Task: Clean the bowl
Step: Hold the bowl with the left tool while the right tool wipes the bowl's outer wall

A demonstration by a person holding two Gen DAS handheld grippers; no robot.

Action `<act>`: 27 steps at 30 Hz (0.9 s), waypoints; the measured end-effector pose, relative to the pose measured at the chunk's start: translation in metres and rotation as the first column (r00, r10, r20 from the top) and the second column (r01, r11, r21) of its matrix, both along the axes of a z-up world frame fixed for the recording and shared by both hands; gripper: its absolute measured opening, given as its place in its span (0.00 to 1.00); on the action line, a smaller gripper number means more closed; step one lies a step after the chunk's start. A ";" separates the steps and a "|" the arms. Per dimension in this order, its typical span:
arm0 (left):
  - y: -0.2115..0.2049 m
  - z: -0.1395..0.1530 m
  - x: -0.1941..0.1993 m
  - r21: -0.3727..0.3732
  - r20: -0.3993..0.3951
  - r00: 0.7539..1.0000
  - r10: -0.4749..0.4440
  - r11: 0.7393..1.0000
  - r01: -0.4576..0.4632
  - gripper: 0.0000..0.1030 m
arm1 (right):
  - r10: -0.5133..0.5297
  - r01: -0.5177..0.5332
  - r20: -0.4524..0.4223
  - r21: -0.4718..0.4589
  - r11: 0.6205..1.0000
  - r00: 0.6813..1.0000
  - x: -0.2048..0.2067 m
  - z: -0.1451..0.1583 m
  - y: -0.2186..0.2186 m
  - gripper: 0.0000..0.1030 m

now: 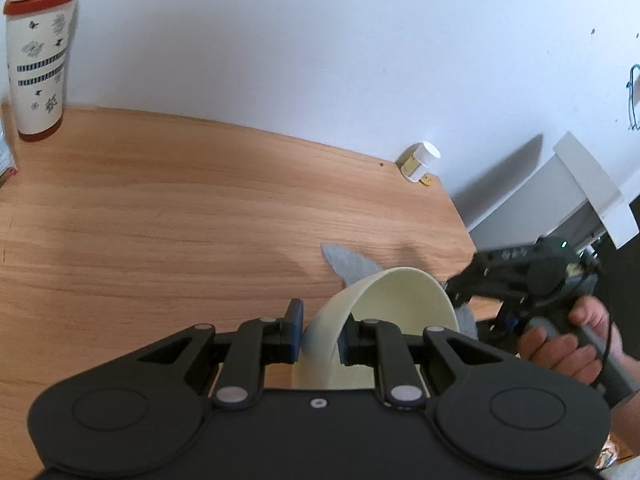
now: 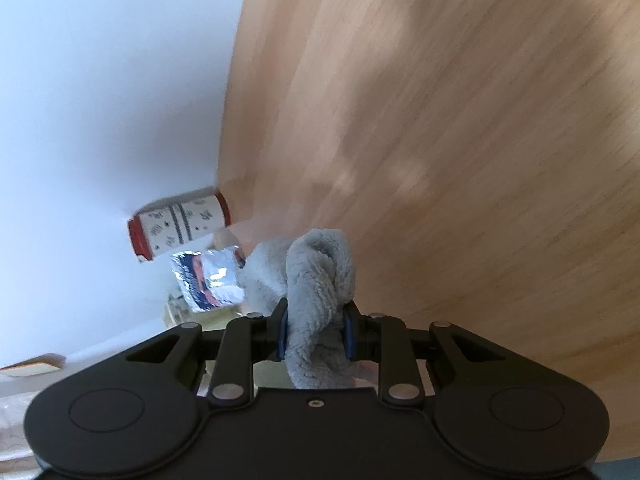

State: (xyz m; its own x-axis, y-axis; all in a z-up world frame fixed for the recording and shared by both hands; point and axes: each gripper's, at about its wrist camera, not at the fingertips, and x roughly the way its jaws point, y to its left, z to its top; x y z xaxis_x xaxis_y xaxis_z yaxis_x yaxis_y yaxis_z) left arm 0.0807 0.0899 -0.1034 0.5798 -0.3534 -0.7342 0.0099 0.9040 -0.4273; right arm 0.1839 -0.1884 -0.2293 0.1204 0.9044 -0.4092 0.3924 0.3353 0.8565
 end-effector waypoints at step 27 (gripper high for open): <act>-0.006 -0.017 0.010 -0.088 -0.092 0.991 0.099 0.990 -0.107 0.19 | 0.005 -0.002 0.055 -0.058 0.998 0.998 0.011 0.001 -0.021 0.28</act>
State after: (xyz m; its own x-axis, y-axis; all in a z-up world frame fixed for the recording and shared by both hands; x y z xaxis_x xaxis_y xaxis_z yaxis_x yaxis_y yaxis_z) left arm 0.0911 0.0835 -0.1201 0.5514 -0.3641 -0.7506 -0.1224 0.8547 -0.5045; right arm 0.1949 -0.2093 -0.2282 0.1412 0.8798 -0.4539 0.3442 0.3863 0.8557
